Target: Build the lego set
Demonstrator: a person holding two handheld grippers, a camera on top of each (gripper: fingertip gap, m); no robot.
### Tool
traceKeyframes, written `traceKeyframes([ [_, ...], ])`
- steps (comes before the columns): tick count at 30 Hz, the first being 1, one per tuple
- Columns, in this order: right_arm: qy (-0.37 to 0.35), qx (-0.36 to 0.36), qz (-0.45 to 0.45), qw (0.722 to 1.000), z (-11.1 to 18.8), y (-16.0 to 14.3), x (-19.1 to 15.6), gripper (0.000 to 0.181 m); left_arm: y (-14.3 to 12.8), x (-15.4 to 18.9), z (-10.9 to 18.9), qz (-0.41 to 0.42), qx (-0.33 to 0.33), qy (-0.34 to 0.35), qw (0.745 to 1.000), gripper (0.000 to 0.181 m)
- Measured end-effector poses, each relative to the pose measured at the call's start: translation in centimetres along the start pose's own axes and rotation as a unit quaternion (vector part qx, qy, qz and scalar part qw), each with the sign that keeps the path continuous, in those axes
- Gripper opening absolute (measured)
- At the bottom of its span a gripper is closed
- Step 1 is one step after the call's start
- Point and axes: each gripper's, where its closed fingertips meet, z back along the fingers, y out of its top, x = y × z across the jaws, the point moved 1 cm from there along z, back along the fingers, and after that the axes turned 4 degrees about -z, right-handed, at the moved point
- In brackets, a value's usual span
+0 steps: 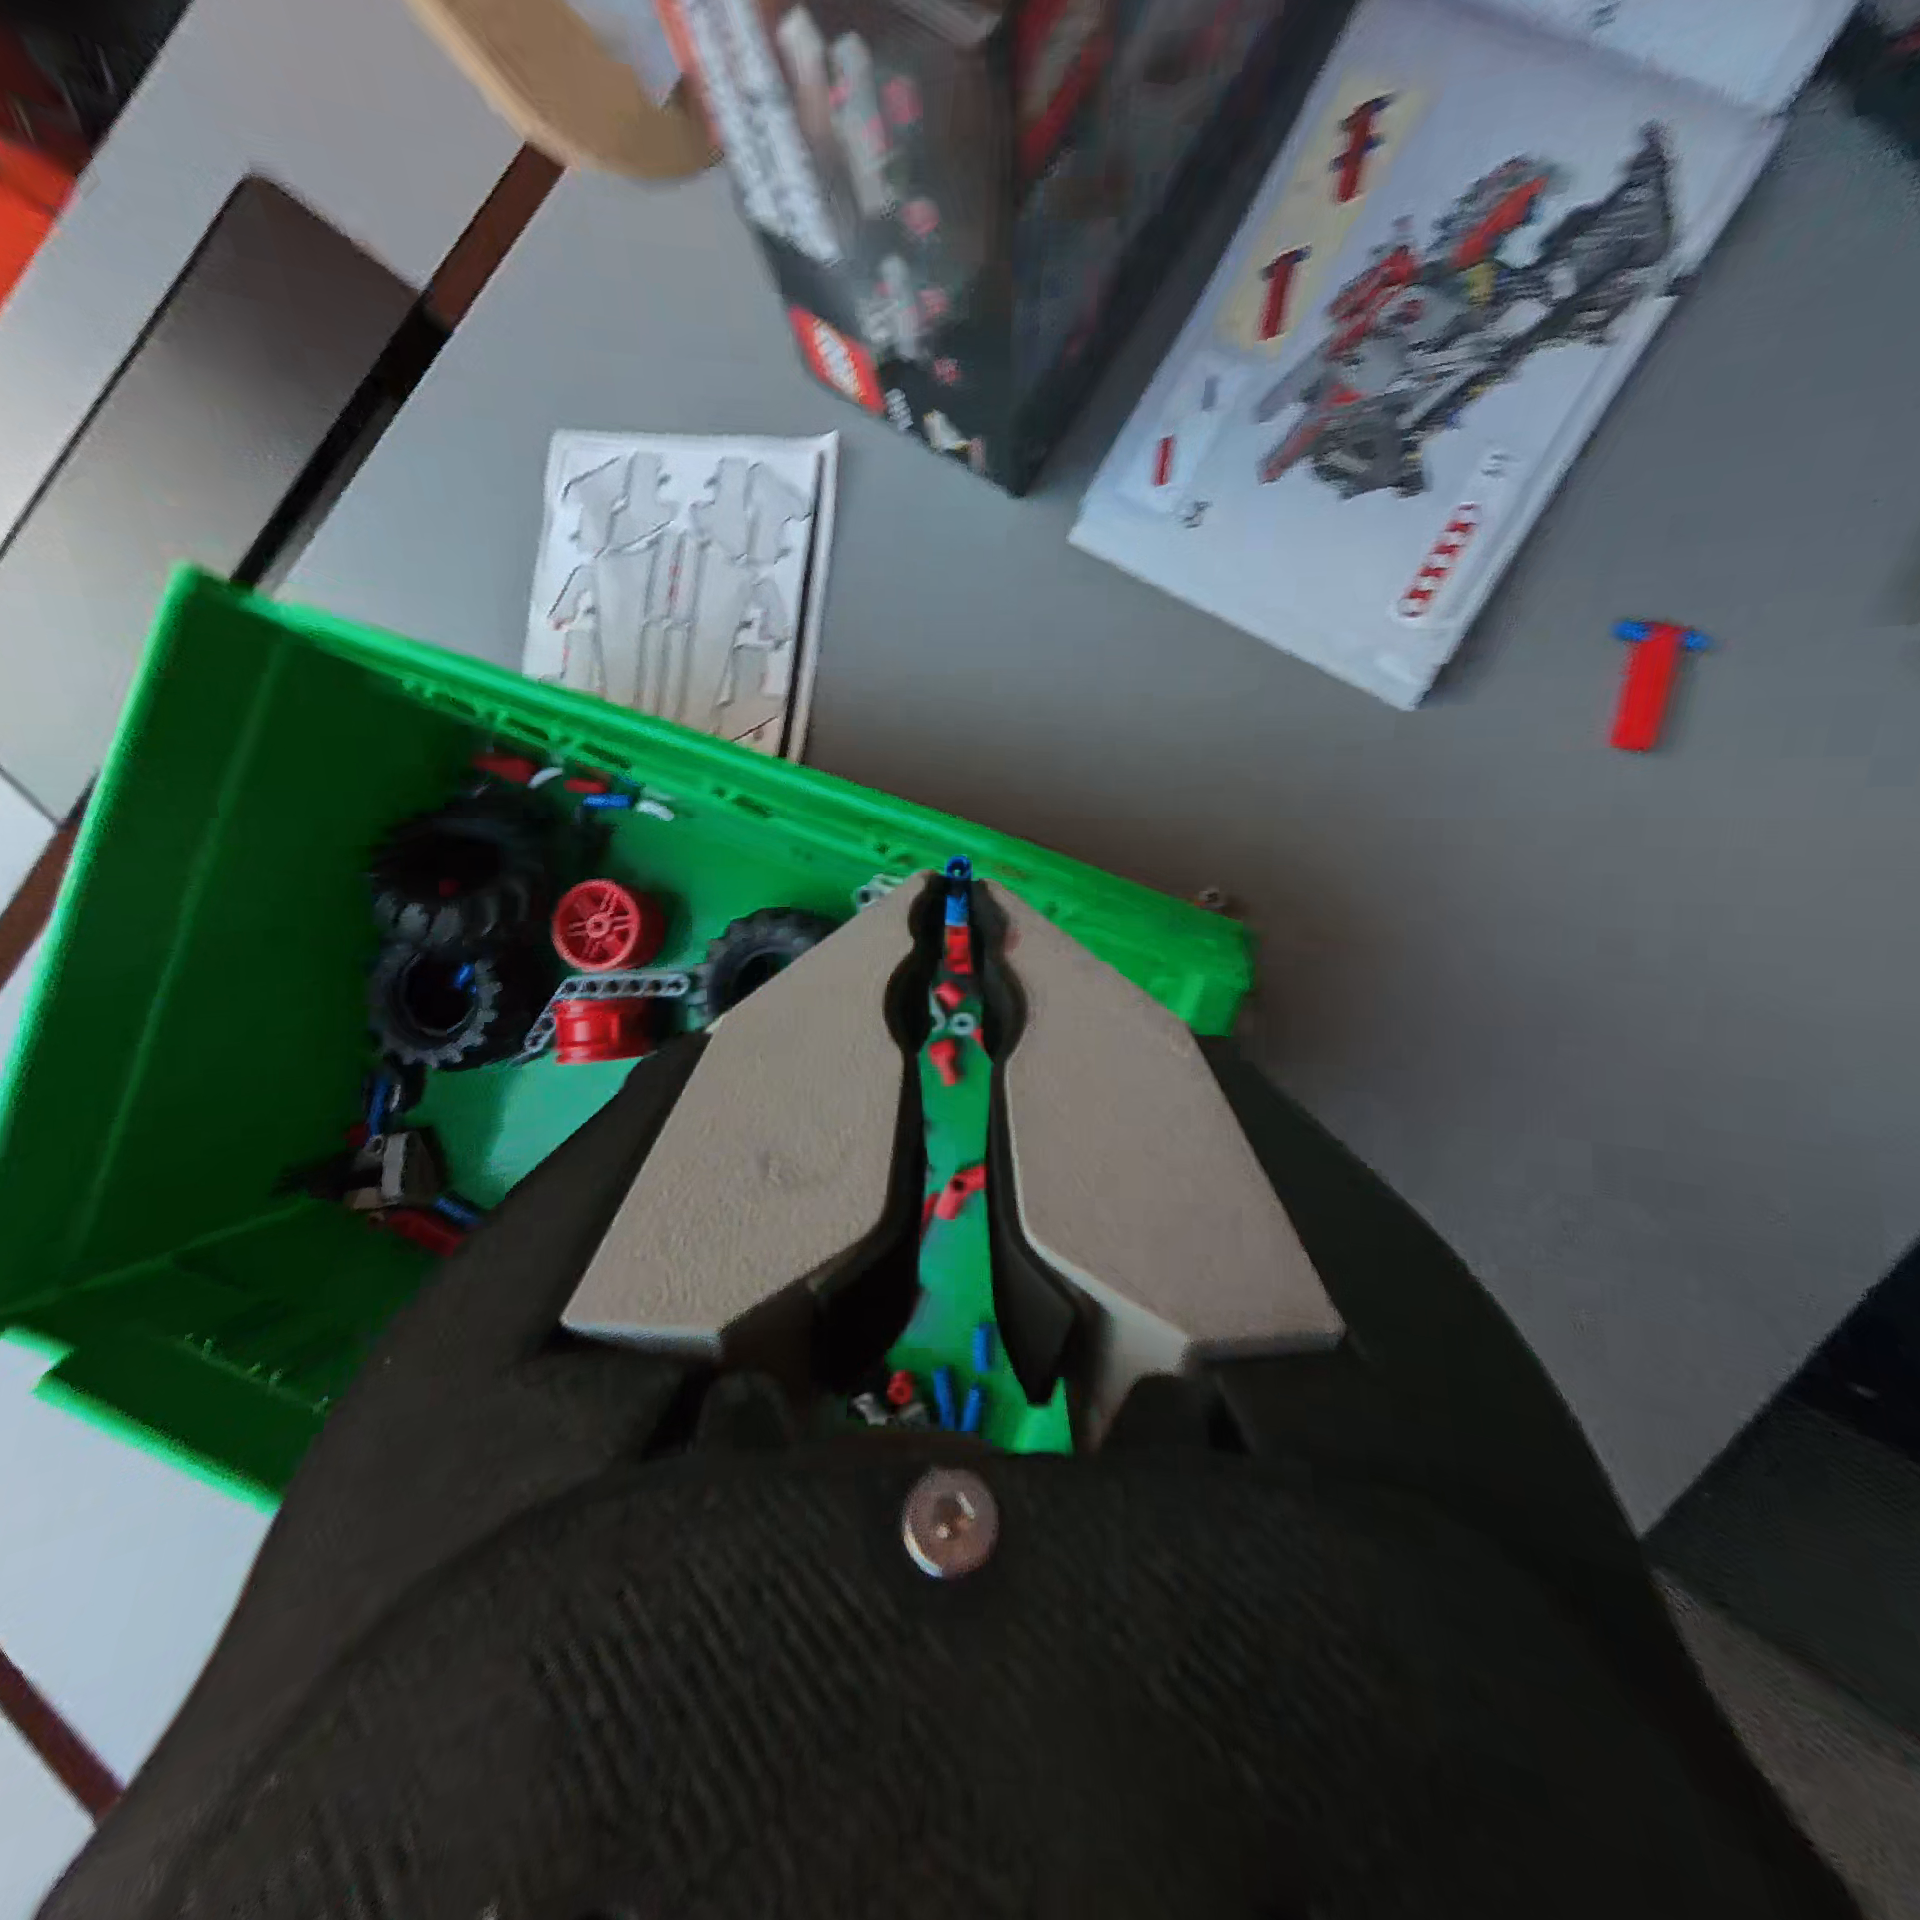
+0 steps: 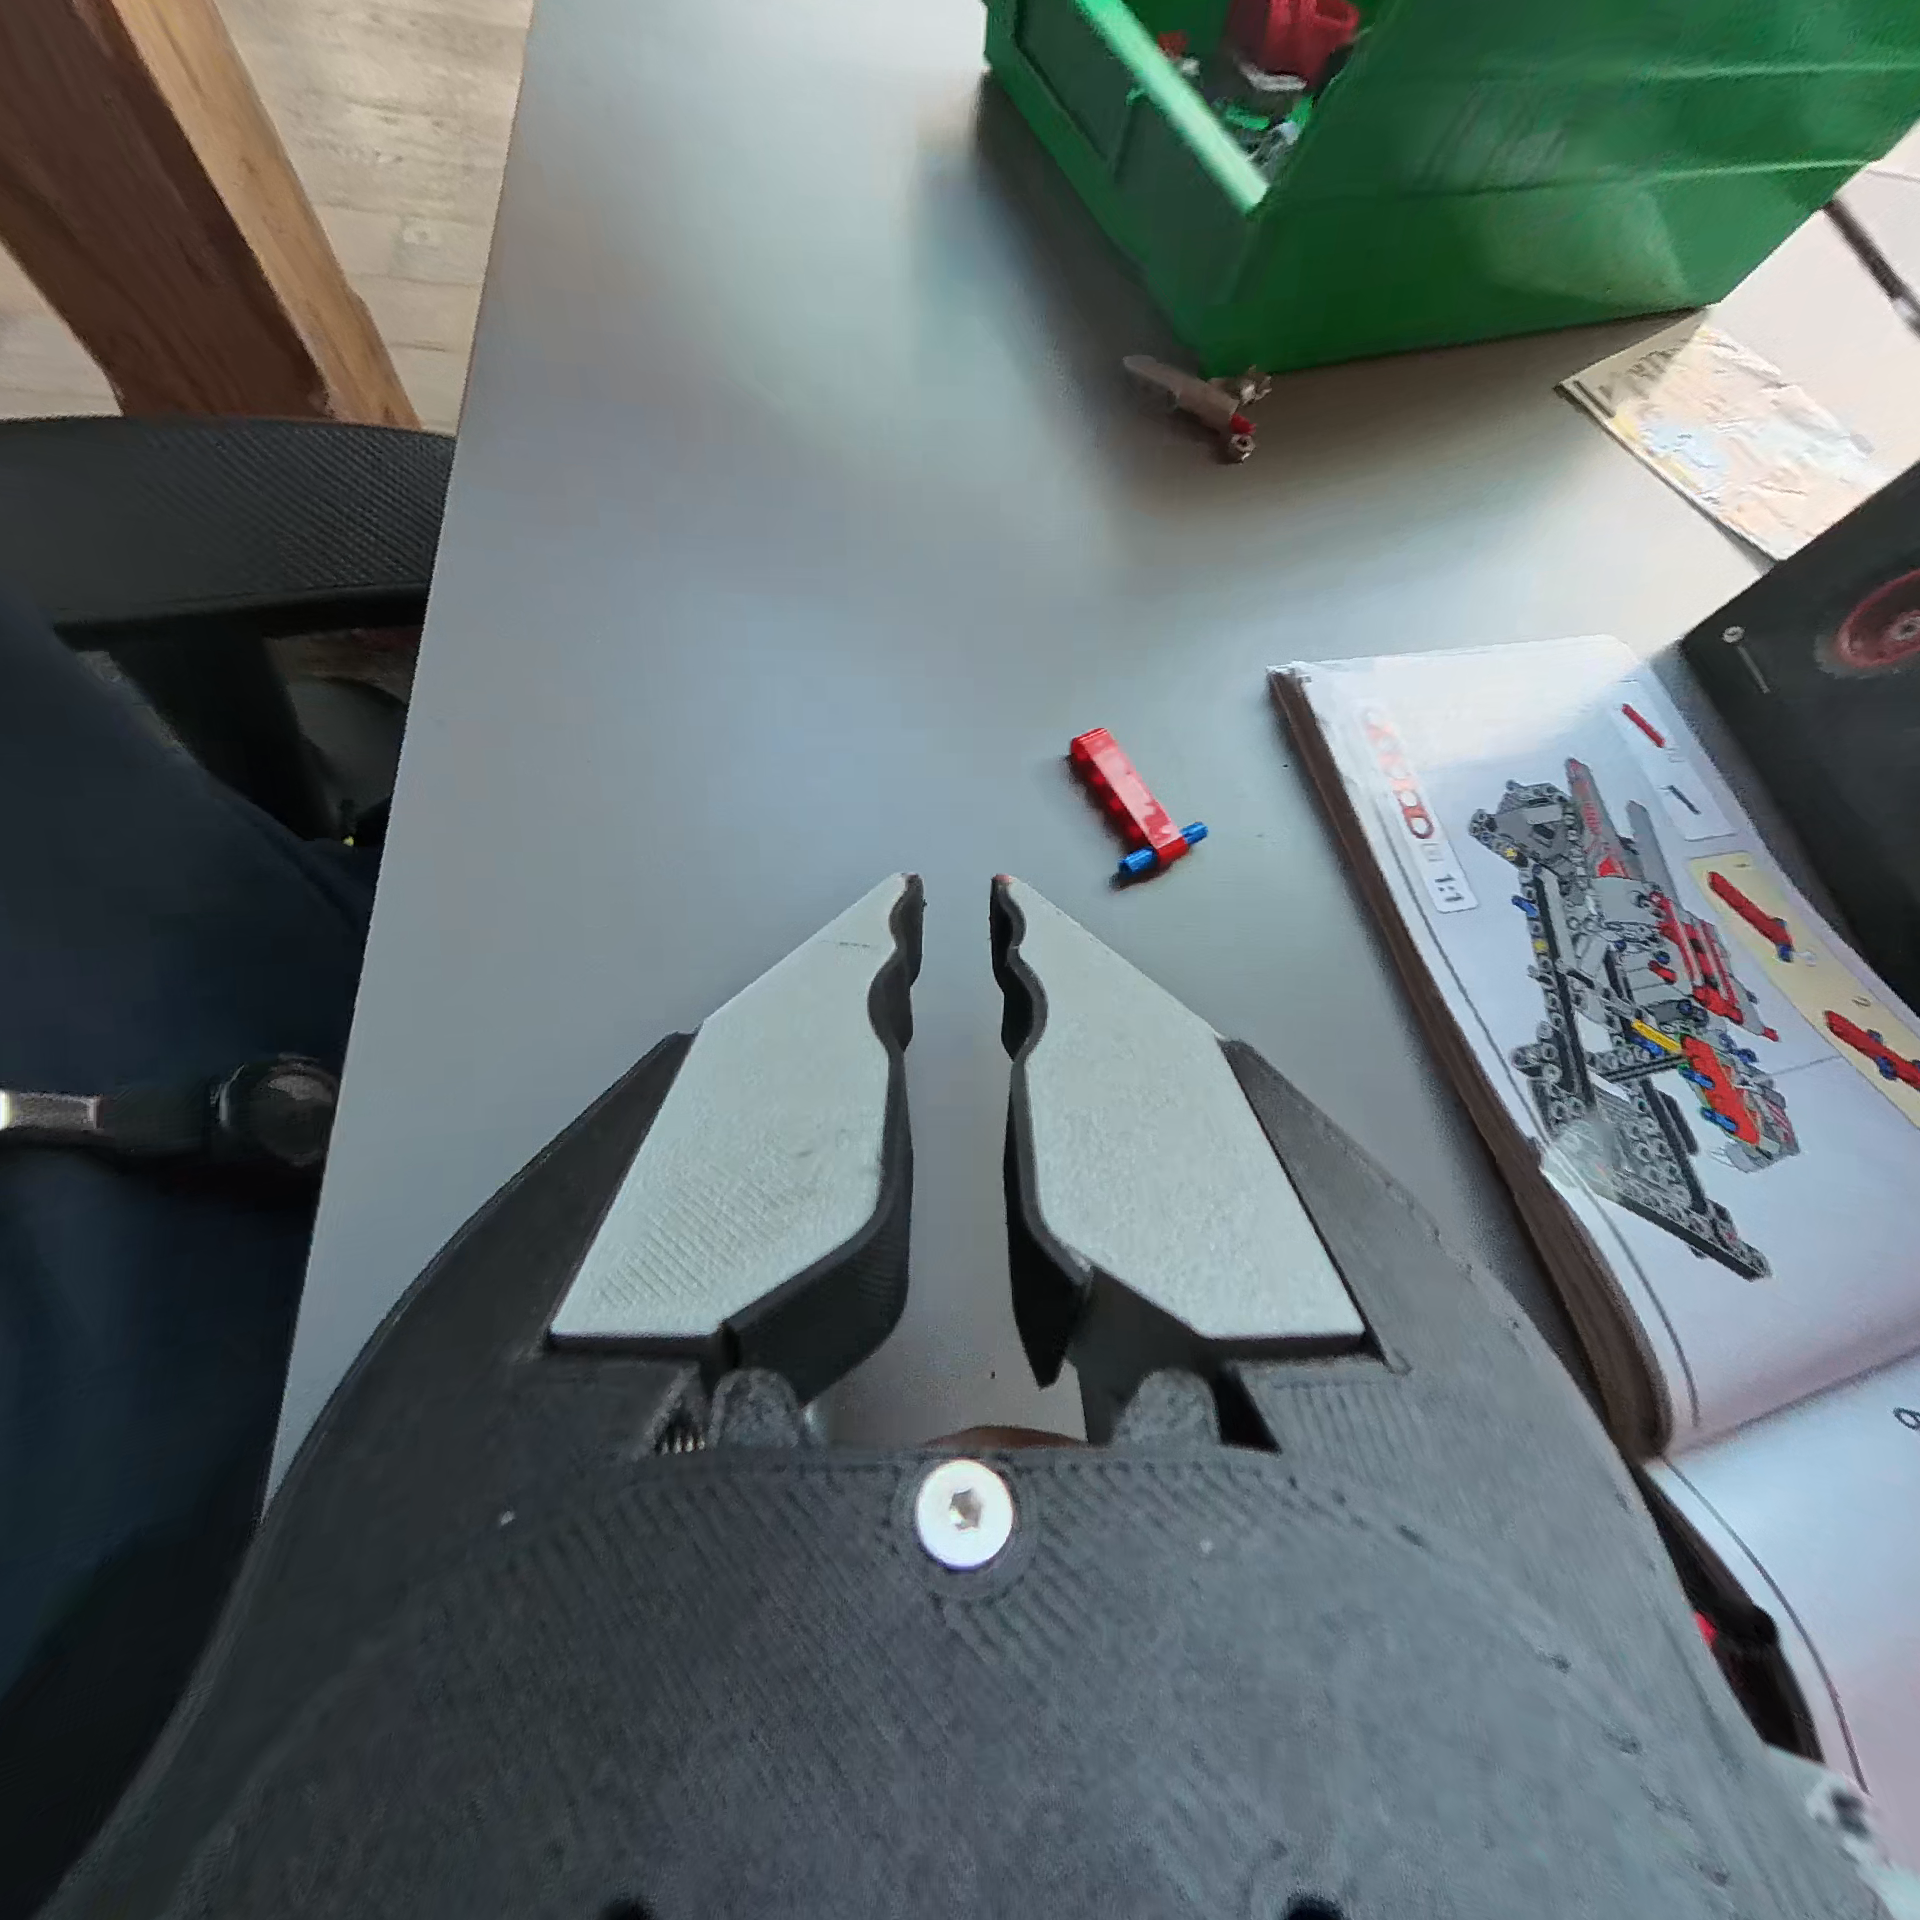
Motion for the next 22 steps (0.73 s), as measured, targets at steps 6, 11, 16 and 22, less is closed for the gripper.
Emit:
traceKeyframes([
  [6, -0.018, 0.047, -0.02, 0.999, 1.8, 1.6, 0.9, 0.01, 3.5, 17.0, -1.0, -0.023, 0.124, -0.147, 0.981, 0.001],
  [11, -0.016, 0.037, -0.011, 0.999, 1.8, 1.3, 0.4, 0.011, 1.4, 23.2, -8.2, 0.069, 0.096, -0.205, 0.972, 0.001],
  [16, -0.016, 0.014, -0.011, 1.0, 1.3, 0.5, 0.2, 0.011, 0.6, 23.1, -10.7, 0.113, 0.091, -0.199, 0.969, 0.0],
  [22, -0.035, -0.037, -0.04, 0.998, 0.5, -1.4, 1.3, 0.011, 0.1, 22.1, -10.4, 0.108, 0.097, -0.166, 0.975, 0.005],
])
